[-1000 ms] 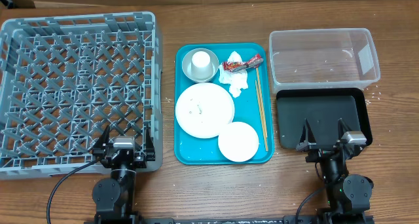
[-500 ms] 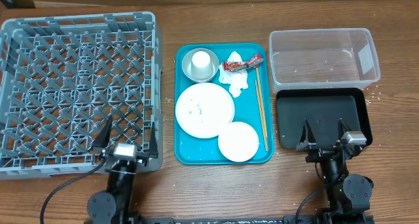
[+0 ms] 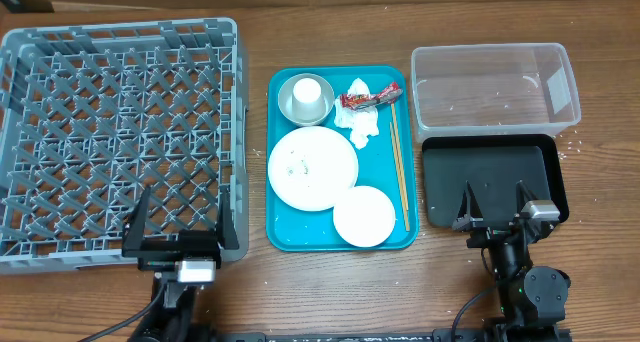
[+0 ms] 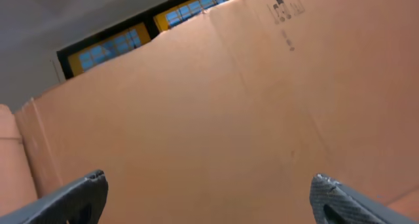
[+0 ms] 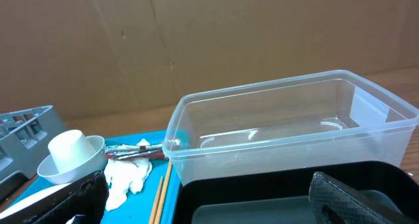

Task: Sort waste into correct bins and load items into the dishwasher
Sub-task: 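Move the left gripper over the white cup in the bowl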

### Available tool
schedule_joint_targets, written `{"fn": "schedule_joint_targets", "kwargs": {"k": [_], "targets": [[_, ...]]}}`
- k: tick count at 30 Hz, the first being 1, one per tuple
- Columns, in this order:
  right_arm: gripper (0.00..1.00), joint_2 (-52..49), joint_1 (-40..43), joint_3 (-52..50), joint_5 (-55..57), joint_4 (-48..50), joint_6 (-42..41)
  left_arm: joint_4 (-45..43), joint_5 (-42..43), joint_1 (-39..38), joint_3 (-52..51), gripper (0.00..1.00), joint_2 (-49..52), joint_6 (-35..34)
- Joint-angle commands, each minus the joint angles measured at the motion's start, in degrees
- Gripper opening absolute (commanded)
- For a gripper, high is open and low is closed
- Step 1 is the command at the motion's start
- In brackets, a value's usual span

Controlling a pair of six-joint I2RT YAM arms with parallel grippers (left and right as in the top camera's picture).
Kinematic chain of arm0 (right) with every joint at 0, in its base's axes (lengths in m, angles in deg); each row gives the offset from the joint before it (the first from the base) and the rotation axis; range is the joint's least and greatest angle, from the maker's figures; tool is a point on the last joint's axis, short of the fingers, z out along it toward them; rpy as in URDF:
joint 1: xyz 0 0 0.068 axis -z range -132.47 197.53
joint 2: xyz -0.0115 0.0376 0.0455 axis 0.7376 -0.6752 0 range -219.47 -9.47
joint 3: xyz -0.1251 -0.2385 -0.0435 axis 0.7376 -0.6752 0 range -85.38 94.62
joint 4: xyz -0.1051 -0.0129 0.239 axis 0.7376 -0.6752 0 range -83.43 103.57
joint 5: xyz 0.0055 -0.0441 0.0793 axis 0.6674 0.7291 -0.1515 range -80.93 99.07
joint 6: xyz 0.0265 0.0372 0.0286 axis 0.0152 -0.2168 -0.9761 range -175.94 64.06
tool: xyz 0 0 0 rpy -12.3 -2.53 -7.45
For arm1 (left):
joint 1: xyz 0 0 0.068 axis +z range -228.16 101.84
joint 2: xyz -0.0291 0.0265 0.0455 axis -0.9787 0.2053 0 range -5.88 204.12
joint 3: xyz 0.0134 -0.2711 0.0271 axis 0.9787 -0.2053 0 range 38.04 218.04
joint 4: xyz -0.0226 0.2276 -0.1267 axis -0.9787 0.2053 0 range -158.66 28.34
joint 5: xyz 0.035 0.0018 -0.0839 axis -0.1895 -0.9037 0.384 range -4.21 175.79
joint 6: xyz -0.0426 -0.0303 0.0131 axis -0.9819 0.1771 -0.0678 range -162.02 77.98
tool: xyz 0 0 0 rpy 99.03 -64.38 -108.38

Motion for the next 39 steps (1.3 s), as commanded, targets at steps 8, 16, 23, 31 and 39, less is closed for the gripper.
{"fn": "schedule_joint_targets", "kwargs": {"k": [8, 16, 23, 31, 39], "targets": [[1.00, 0.7, -0.2, -0.6, 0.4, 0.2, 0.2, 33.0, 6.1, 0.4, 37.1, 1.00, 24.4, 17.1], [1.00, 0.7, -0.2, -0.6, 0.4, 0.2, 0.2, 66.2, 11.2, 0.3, 68.8, 1.00, 51.8, 10.3], [1.00, 0.7, -0.2, -0.6, 0.4, 0.2, 0.2, 68.0, 26.3, 0.2, 76.0, 1.00, 64.9, 5.5], [1.00, 0.7, -0.2, -0.6, 0.4, 0.2, 0.2, 86.8, 21.3, -3.3, 92.6, 1.00, 79.4, -1.4], [1.00, 0.7, -0.2, -0.6, 0.4, 0.2, 0.2, 94.1, 23.3, -13.4, 98.1, 1.00, 84.2, -2.1]]}}
